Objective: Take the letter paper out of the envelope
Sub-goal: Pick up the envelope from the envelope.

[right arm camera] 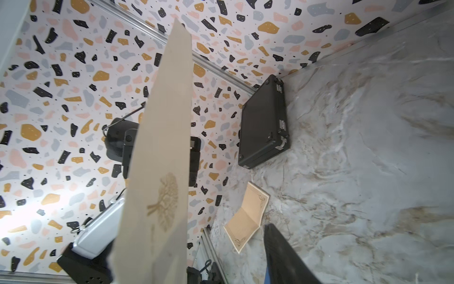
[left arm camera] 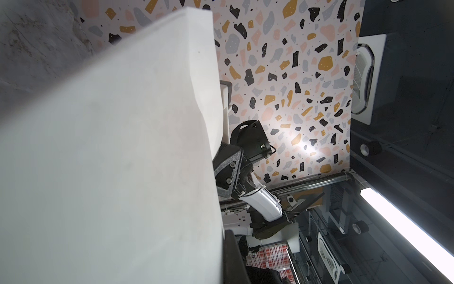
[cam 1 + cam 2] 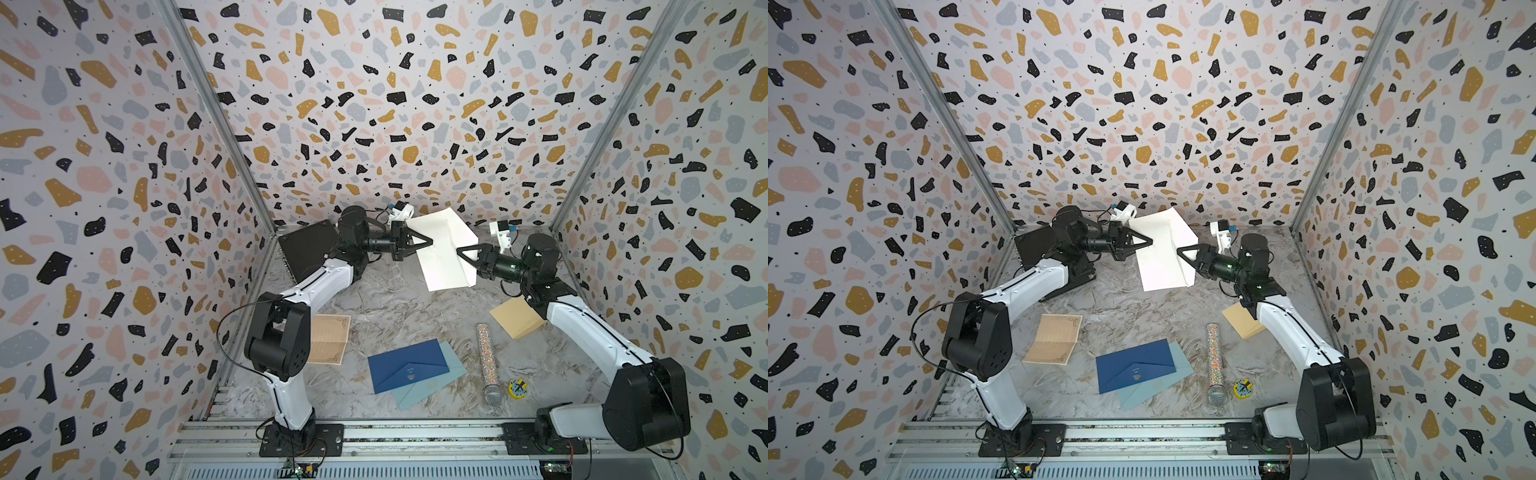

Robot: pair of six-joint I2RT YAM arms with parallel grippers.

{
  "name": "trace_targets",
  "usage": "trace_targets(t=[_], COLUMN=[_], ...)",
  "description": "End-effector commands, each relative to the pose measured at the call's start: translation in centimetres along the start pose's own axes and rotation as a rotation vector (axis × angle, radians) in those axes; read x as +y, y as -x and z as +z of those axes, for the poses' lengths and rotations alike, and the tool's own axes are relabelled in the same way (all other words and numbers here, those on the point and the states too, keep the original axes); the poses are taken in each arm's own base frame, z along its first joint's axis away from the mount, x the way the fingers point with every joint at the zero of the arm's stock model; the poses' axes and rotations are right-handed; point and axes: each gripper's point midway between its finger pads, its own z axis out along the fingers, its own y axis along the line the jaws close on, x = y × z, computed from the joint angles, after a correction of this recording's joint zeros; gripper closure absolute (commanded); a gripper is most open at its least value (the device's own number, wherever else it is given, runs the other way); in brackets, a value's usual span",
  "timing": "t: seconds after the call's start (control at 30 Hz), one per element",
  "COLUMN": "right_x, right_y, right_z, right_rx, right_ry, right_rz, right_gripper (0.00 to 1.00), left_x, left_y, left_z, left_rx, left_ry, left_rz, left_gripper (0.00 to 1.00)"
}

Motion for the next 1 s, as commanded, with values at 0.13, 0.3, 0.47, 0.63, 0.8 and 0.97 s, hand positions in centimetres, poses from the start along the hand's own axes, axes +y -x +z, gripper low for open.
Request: trace_targets(t=[0.13, 0.3, 0.47, 0.63, 0.8, 0.97], right_x=[0.7, 0.2, -0.2, -0.5, 0.7, 1.0], right_y=[-0.8, -1.4, -2.0, -2.8, -2.5, -2.2], right_z=[-0.6, -1.0, -0.9, -1.1, -0.7, -0.7], right_rx=[0.009, 0.012, 0.024, 0.029, 0.021, 0.013], right_ry=[0.034, -0.001, -0.008, -0.009, 0.045, 0.065], right_rz=[0.015, 0.009, 0.014, 0.024, 0.036, 0.044], right_gripper=[0.45, 0.48, 0.48, 0.52, 0.62, 0.84], left_x=[-1.2, -1.0, -1.0, -0.8, -0.4, -0.5], left_y=[0.9, 1.1, 1.3, 1.7, 1.7, 1.8], left_z=[-0.7, -0.9, -0.9, -1.0, -1.0, -1.0], left_rx=[-0.017, -0.025, -0.034, -0.044, -0.046, -0.05], left_ry=[-0.017, -0.011, -0.008, -0.002, 0.001, 0.002], left_rz=[0.091, 0.086, 0.089, 0.085, 0.079, 0.08], left_gripper=[1.0, 1.0, 1.0, 1.0, 1.0, 1.0])
